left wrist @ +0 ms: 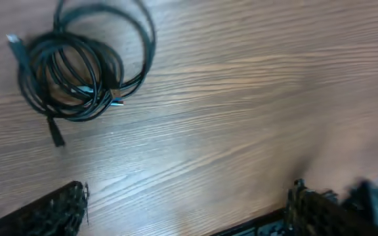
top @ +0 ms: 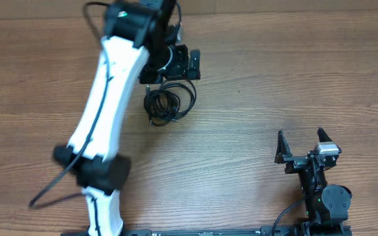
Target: Untangle cables
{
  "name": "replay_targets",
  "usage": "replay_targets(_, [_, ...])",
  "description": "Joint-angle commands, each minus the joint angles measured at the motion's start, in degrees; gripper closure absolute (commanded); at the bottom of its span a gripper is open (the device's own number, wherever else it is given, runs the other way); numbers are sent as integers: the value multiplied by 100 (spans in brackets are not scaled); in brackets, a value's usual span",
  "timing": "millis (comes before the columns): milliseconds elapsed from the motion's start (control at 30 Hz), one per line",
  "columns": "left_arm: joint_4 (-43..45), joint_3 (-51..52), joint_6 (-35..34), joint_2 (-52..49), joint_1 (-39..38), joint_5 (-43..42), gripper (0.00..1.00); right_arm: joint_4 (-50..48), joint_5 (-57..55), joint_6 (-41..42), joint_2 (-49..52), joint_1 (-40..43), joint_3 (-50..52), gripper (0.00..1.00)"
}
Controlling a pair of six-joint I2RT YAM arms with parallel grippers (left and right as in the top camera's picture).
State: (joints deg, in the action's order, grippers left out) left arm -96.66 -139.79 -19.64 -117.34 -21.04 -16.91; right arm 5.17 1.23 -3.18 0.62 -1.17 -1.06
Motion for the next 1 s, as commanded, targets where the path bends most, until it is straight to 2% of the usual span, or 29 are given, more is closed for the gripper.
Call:
replay_targets(0, [-17, -17, 59, 511, -90, 66, 0, -33, -31, 33, -46, -15, 59, 0])
replay_targets(233, [-17, 232, 55, 848, -278, -101, 0, -33, -31, 33, -46, -15, 59, 0])
replay_targets(433, [-15, 778, 57, 925, -376, 195, 1, -33, -31, 33, -46, -15, 59, 0])
replay_targets(767, [-4, 1285, 31, 925, -229, 1714, 1, -33, -31, 33, -46, -15, 59, 0])
replay_targets(967, [173, 1309, 33, 922, -212, 1993, 0, -33, -31, 33, -46, -15, 59, 0])
